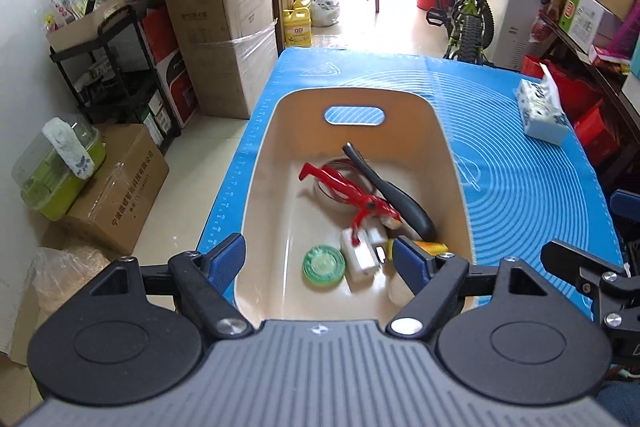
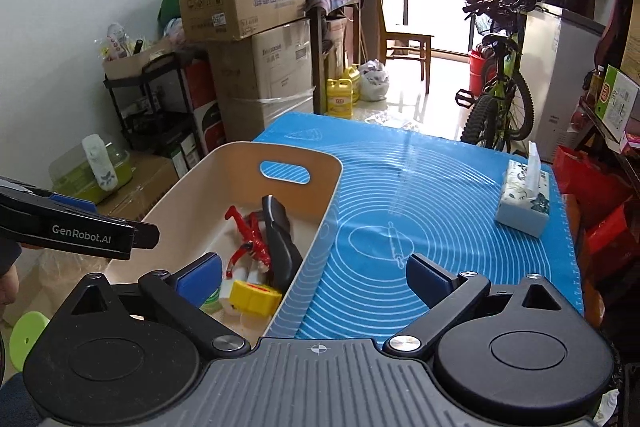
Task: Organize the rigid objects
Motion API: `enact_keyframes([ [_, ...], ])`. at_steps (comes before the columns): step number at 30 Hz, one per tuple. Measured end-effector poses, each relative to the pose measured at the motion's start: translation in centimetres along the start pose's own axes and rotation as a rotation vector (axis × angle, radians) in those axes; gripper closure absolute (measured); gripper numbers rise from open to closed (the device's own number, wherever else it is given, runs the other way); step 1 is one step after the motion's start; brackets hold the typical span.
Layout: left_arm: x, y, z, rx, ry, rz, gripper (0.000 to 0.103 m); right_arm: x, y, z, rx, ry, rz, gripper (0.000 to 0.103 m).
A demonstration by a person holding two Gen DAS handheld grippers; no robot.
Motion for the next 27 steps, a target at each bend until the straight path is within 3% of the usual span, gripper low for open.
enact_keyframes([
  [11,4.1,-2.0,-4.2,-0.014,-0.082,0.004,0.022,5.1,-1.5,-4.4,0.029,-0.018,0.03,0.003],
  [16,5.6,-2.9,-4.8,-0.088,-0.122,-0.008,0.022,7.5,-2.6,-5.4,0.012,-0.033,0.054,0.003],
  [23,8.2,-4.1,-4.5,-0.034,-0.12,0.0,0.022,10.8,-3.4,-5.8,0.026,-0.048,0.084,0.003],
  [27,10.2,-5.0,-3.4,-0.05,-0.124,0.025,0.022,12.6,-3.6,-5.5,0.019,-0.057,0.105,0.003],
])
Point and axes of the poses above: each gripper's, at about its wrist camera, not at the fingertips, and z roughly the way its jaws point, y to its left, x to its underside, the point moved 1 cm from there along z, roughly the way its jaws point, and after that the axes turned 10 degrees about y, right-handed, at the moved point
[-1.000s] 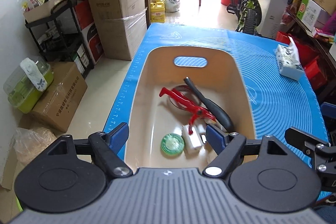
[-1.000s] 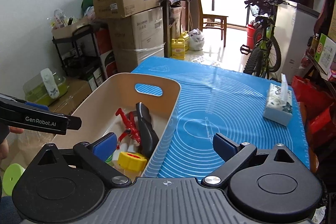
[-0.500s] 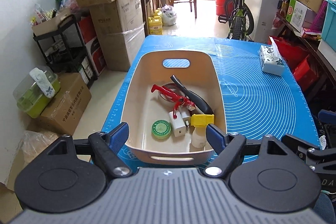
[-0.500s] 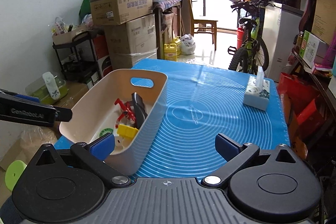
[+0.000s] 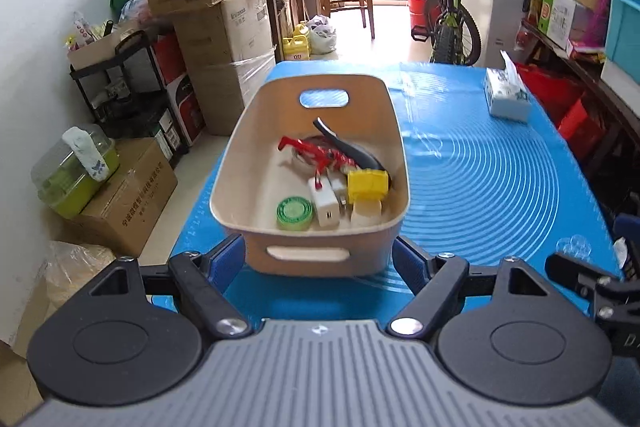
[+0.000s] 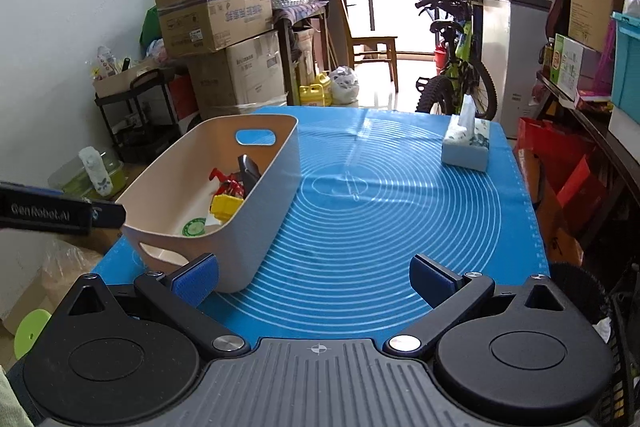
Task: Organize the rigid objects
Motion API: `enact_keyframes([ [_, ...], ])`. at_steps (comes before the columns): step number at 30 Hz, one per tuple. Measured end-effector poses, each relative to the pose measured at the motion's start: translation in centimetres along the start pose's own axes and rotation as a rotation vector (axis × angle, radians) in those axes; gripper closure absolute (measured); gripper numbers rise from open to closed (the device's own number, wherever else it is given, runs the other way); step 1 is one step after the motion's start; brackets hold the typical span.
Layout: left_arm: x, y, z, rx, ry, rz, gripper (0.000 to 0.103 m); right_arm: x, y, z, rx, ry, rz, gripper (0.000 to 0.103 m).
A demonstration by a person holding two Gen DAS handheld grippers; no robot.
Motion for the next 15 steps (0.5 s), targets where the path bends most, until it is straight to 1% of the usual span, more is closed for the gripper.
enact_keyframes([
  [4,1.6,-0.7,0.8,-0.006,0.005,0.009,0.022,1.4,0.5,0.1,0.012,-0.021,-0.033,0.003],
  [6,2.1,-0.9,1.2,-0.022,-0.001,0.01,0.022,1.7,0.5,0.0,0.013,-0.03,-0.034,0.003],
  [9,2.5,-0.7,1.6,-0.017,-0.005,-0.004,0.022,1.8,0.3,0.0,0.018,-0.039,-0.012,0.003],
  [12,2.9,-0.6,1.7,-0.021,-0.026,-0.011,0.022,2.2,-0.3,0.0,0.022,-0.046,0.021,0.003],
  [15,3.1,-0.7,1.8,-0.008,-0.037,-0.011,0.022,2.6,-0.4,0.5,0.019,-0.046,0.044,0.003],
])
Point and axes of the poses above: each gripper's, at about its wrist camera, not at the fingertips, and z roughly the way its jaws point, y to its left, x to its underside, the point moved 1 cm from there along z, roughly the way its jaws point, and after that the axes turned 10 degrees about y, right-handed, at the moved point
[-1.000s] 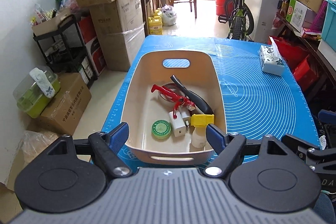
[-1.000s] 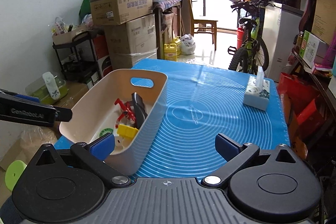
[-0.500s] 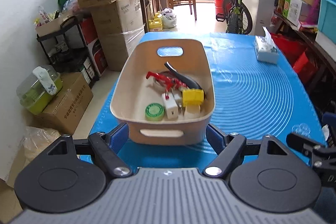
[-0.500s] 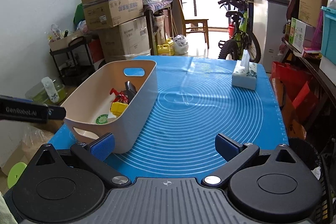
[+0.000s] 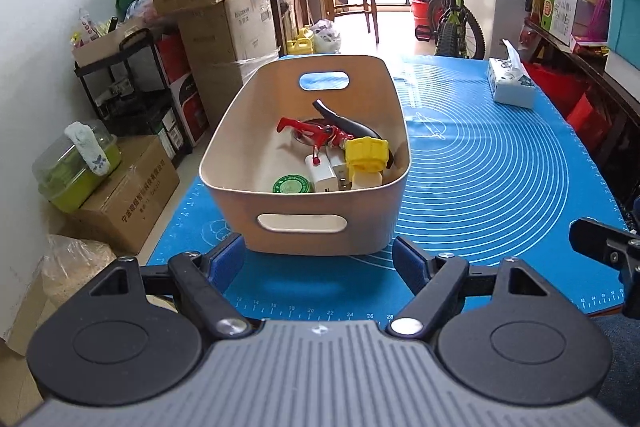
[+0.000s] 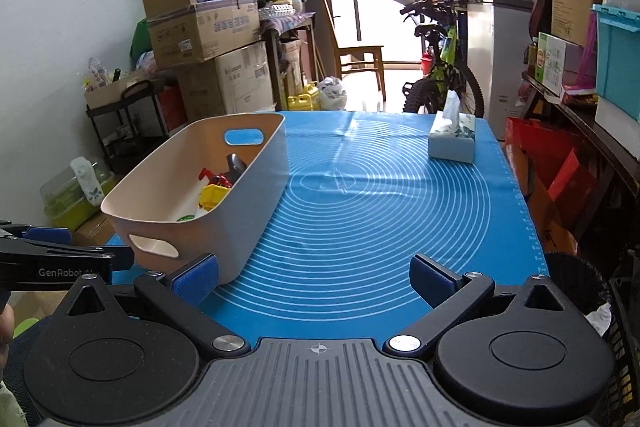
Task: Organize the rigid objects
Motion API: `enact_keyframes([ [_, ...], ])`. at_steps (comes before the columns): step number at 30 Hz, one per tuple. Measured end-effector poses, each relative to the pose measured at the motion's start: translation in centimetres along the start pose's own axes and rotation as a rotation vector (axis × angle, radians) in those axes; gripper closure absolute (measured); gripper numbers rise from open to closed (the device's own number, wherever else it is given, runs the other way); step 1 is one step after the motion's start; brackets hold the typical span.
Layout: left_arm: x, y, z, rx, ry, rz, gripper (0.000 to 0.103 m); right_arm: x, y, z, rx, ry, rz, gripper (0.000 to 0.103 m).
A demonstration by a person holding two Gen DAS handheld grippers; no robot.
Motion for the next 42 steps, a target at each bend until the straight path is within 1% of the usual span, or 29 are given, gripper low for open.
enact_keyframes([
  [2,0.2,-0.1,0.0,0.016,-0.011,-0.004,0.022,0.3,-0.1,0.2,-0.005,-0.012,0.008,0.003],
  [6,0.3,-0.2,0.1,0.02,-0.028,-0.012,0.022,0.8,-0.4,0.2,-0.007,-0.031,0.023,0.003],
  [9,0.3,-0.2,0.5,0.023,-0.013,-0.015,0.022,0.8,-0.4,0.4,-0.002,-0.024,0.019,0.003],
  [12,0.4,0.1,0.8,0.043,-0.001,-0.022,0.022,1.0,-0.1,0.6,0.008,-0.02,0.002,0.003],
  [19,0.4,0.1,0.8,0.038,0.0,-0.023,0.022,1.0,0.6,0.7,0.02,-0.019,-0.022,0.003],
  [23,0.5,0.0,1.0,0.04,0.009,-0.018,0.022,1.0,0.4,0.8,0.022,-0.012,-0.017,0.003],
  [42,0.6,-0.1,0.8,0.032,0.006,-0.004,0.022,0.9,0.6,1.1,0.035,-0.002,-0.022,0.003],
])
Point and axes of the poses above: each gripper's, at about its wrist camera, not at the fingertips, and z roughly the way its jaws point, y to its left, x to its underside, the point moved 1 cm from there along z, roughly the way its jaws point, and after that the axes turned 10 degrees about y, right-handed, at the moved point
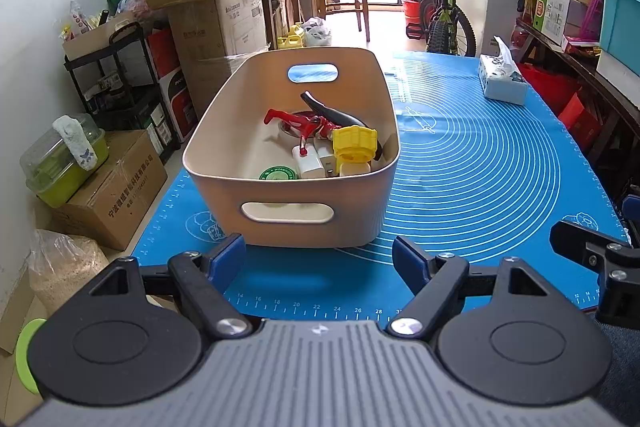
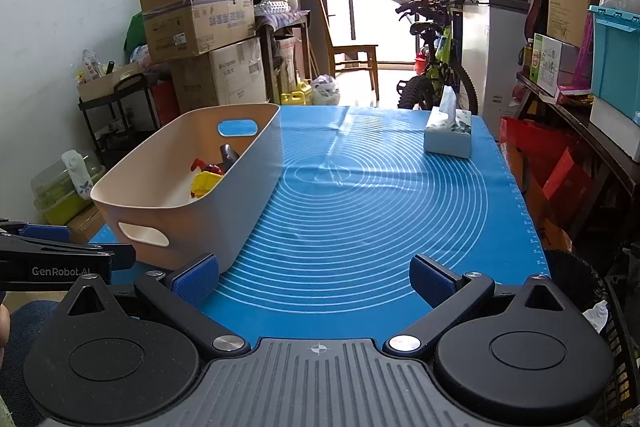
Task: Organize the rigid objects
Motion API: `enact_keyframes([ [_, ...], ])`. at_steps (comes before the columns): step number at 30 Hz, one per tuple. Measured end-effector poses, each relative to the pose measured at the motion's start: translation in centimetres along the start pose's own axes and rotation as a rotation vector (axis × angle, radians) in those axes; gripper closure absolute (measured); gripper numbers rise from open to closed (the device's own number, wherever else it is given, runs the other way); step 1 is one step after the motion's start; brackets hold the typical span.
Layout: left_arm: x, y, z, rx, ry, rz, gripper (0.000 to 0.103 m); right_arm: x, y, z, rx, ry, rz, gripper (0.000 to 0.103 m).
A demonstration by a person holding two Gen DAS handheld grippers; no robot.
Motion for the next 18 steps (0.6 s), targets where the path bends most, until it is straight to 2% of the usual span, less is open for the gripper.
enact_keyframes([
  [18,-0.05,-0.13,-0.01,0.0,-0.003,0.006,0.022,-0.01,0.05,-0.01,0.0,0.0,0.0,0.003],
])
Point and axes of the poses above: each gripper's, at about its wrist camera, not at the fingertips, and z roughly the way its jaws point, y to its left, x to its underside, the point moved 1 cm from there along z, roughly the way its jaws point, and after that the axes turned 10 degrees about y, right-handed, at the moved point
